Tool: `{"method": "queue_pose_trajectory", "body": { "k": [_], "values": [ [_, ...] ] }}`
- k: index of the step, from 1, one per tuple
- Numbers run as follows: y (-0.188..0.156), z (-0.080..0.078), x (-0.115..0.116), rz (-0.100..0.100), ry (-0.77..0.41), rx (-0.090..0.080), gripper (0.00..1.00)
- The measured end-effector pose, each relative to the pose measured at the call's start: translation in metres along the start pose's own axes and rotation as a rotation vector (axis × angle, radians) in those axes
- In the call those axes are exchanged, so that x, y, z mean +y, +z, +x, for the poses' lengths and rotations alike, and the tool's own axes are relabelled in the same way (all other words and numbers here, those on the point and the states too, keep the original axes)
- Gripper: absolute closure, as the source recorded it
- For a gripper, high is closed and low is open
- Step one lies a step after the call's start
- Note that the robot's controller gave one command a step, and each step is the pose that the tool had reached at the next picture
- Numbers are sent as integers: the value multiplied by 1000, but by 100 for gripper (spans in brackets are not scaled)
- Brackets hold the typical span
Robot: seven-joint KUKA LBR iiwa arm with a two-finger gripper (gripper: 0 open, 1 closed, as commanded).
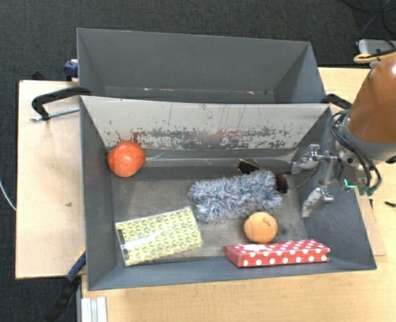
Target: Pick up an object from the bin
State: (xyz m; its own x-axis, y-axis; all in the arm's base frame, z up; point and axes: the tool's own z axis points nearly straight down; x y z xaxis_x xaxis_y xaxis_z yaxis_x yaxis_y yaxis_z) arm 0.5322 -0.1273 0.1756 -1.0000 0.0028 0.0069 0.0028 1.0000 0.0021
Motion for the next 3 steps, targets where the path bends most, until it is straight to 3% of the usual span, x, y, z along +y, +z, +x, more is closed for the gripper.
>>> {"method": "queue_pose_trajectory", "body": {
  "k": [1, 2, 3],
  "values": [
    [-5, -2, 1, 2, -3, -9, 0],
    [52, -31, 27, 3, -58, -15, 0],
    [61, -44, 50, 0, 179, -9, 0]
  ]
}}
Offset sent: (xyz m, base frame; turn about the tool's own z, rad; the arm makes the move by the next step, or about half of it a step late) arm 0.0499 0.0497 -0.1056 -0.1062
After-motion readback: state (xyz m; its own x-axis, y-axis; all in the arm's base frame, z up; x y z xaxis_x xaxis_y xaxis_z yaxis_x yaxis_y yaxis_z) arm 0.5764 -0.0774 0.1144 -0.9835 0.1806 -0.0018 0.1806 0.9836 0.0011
